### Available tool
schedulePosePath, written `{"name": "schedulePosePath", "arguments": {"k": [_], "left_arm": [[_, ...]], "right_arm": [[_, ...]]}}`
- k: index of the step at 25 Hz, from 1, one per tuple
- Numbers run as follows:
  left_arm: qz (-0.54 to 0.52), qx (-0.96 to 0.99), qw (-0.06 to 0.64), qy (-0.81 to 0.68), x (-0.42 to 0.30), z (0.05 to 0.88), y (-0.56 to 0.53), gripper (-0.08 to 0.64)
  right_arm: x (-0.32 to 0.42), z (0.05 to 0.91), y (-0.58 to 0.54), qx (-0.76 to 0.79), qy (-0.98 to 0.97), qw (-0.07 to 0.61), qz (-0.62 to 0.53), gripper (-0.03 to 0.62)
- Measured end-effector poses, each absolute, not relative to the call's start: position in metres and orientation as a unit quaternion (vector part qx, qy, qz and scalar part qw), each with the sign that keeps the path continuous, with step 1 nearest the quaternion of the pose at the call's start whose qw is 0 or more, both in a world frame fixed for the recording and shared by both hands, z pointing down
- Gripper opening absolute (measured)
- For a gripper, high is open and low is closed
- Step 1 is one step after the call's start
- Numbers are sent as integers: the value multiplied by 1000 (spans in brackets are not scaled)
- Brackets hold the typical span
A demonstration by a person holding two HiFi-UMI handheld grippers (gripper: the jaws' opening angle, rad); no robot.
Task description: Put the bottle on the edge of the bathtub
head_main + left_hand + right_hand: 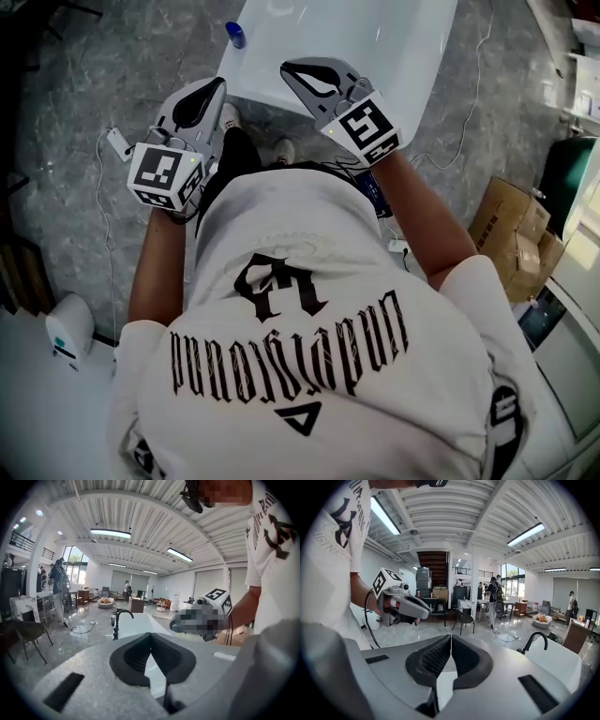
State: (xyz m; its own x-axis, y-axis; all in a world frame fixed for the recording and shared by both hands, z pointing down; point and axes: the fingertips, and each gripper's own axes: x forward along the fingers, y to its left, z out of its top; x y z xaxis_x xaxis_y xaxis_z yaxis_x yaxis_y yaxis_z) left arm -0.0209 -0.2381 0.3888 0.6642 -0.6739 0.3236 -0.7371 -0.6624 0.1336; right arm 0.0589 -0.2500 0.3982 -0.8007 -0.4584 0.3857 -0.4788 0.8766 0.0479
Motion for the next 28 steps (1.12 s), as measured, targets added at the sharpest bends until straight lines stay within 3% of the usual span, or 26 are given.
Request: {"name": "schedulePosePath", "arguments": {"k": [18, 28], "left_arm": [[87, 894, 56, -437, -23, 304, -188, 15], [96, 875, 80, -468, -38, 298, -144, 15]], "right_arm": [[98, 308, -198, 271, -952, 140, -19, 17], [92, 302, -175, 246, -961, 125, -7, 17]]}}
